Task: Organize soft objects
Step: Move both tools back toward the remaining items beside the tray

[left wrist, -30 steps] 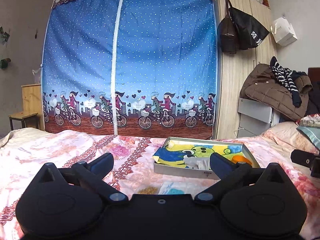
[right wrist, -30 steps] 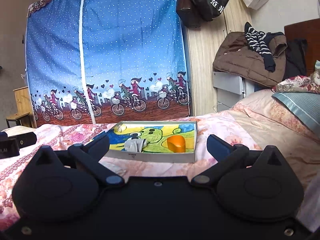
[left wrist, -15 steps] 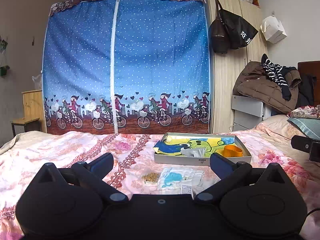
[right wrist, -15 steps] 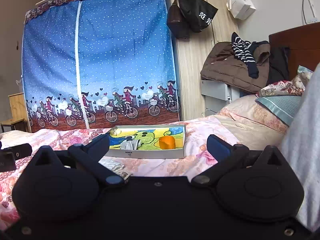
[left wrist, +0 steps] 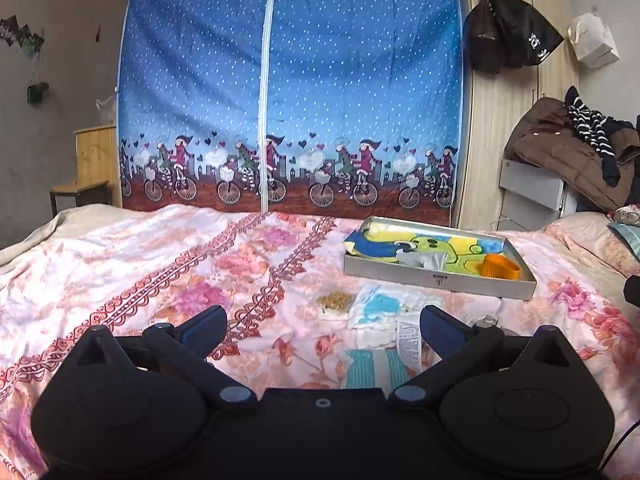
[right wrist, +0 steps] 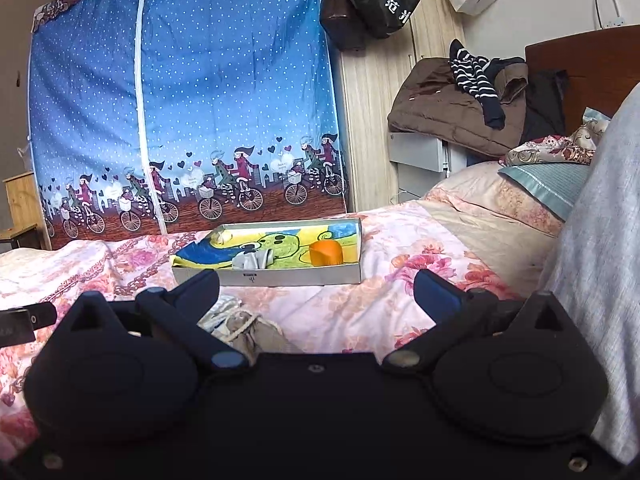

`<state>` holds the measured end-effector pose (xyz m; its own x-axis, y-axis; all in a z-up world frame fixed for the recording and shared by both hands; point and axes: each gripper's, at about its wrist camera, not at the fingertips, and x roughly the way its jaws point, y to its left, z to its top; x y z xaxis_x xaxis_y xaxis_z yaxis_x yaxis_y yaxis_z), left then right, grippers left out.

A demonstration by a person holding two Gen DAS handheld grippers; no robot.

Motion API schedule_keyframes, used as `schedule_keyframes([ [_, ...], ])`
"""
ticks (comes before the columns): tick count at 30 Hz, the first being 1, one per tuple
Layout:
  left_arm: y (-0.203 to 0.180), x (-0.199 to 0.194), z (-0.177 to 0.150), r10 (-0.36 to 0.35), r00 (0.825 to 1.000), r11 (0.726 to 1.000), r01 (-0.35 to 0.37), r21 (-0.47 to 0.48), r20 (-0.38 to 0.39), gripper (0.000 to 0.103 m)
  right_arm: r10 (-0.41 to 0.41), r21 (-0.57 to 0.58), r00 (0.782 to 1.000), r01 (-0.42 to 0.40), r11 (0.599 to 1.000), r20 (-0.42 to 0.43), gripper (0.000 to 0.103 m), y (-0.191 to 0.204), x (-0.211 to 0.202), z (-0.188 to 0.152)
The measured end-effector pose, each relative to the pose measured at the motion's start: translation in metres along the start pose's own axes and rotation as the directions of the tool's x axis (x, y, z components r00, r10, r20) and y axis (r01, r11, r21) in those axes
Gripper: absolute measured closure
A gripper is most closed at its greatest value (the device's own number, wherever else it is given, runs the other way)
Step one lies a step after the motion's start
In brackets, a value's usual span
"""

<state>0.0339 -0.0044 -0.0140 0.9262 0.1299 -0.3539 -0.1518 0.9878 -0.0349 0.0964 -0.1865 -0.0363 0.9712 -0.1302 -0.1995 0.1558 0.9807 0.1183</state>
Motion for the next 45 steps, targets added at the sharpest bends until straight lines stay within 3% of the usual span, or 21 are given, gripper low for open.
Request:
schedule_keyframes([
  [8,-0.003,0.001,0.0,0.011,0.999,1.0,-0.011,0.013,-0.033,0.001,0.004,0.001,1.0,-0.004,1.0,-0.006,0.0,0.002,-0.021,-0.01],
  [25,-0.007,0.009,-0.004,0.003,0.997,1.0,0.0,0.027,-0.081,0.001,0.002,0.027,0.997,0.0,1.0,-0.071,0.0,0.001,-0.024,-0.014],
  [45,-0.009,0.01,-0.005,-0.004,0.996,0.999,0.007,0.035,-0.085,0.001,0.026,-0.029,0.993,-0.03,0.999,-0.115,0.0,0.013,-0.023,-0.014],
])
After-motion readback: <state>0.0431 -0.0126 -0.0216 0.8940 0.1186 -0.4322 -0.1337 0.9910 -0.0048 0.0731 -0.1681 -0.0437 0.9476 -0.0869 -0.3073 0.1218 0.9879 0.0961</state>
